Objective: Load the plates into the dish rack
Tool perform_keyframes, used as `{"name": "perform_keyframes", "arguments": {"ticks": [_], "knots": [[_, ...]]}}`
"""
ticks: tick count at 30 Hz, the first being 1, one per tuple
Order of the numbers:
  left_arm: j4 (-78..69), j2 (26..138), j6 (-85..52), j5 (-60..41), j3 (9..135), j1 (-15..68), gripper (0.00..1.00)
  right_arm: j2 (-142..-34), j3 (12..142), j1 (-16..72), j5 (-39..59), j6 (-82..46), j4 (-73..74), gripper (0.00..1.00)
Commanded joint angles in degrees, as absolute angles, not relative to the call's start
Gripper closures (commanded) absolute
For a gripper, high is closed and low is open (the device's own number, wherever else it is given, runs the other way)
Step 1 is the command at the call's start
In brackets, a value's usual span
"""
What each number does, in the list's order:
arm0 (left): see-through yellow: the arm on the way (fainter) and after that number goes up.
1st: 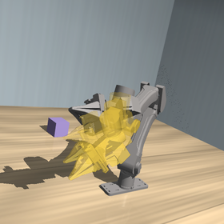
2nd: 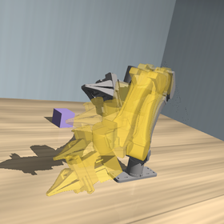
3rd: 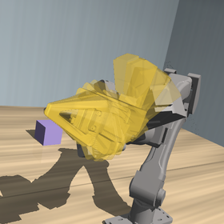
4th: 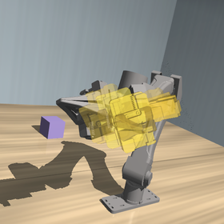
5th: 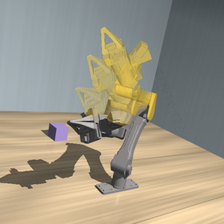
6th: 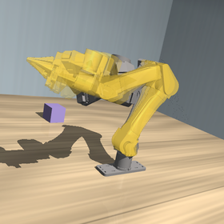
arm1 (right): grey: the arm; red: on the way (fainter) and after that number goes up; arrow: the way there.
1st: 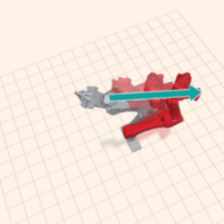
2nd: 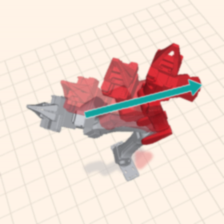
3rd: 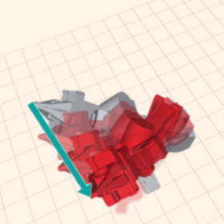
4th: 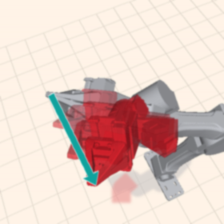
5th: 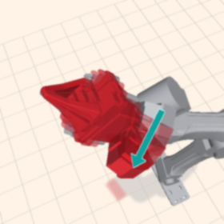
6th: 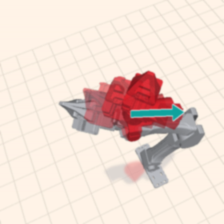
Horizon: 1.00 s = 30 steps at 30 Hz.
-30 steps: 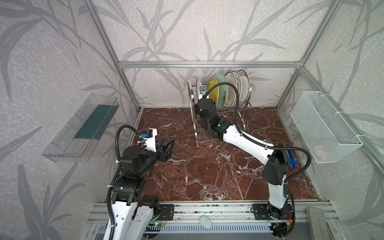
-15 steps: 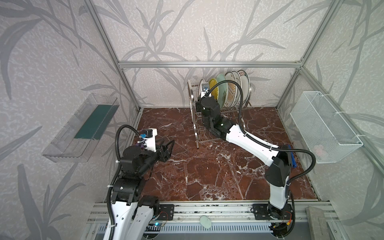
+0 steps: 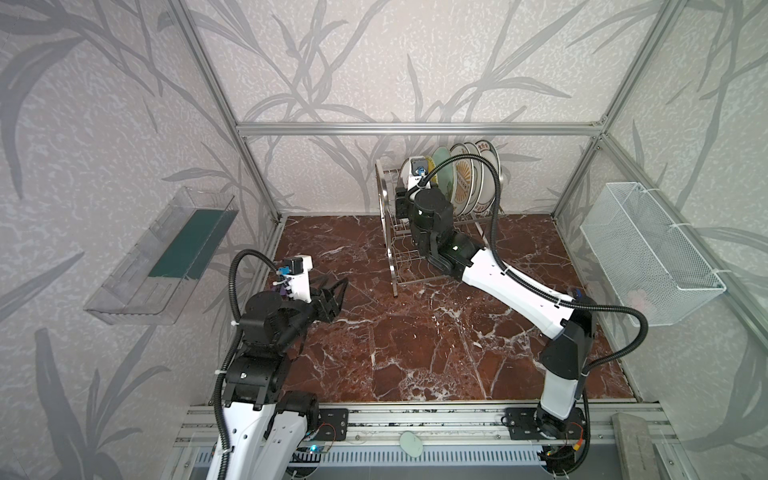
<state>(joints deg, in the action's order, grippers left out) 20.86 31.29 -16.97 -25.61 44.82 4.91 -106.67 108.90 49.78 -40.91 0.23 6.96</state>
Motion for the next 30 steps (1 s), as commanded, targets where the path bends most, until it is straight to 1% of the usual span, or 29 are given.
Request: {"name": "perform_keyframes", "arguments": {"ticks": [1, 4, 7, 12, 18, 27, 30], "knots": [[19.42, 31.64, -17.49, -25.01, 44.08, 4.48, 0.40, -103.64, 109.90, 50.10, -39.03, -0.67, 6.14, 0.41], [19.25, 32.01, -17.84, -24.44, 43.96, 4.50, 0.41, -102.55, 109.97, 50.10, -37.76, -0.93, 4.81, 0.35], [19.28, 32.52, -18.12, -24.35, 44.12, 4.43, 0.41, -101.11, 109.85, 50.09, -36.45, -1.27, 3.16, 0.32], [19.68, 32.76, -18.02, -24.34, 44.23, 4.41, 0.41, -98.15, 106.97, 49.88, -34.48, -0.39, 2.59, 0.31], [19.81, 32.85, -18.02, -23.70, 44.18, 4.40, 0.41, -89.94, 100.09, 48.11, -32.90, 1.33, 1.67, 0.30], [20.91, 34.04, -17.80, -22.53, 44.65, 4.40, 0.41, -77.14, 86.98, 39.38, -29.50, 0.62, -1.91, 0.31], [22.02, 34.39, -17.53, -20.32, 44.77, 4.40, 0.41, -72.87, 82.31, 36.03, -28.47, -0.30, -3.87, 0.30]]}}
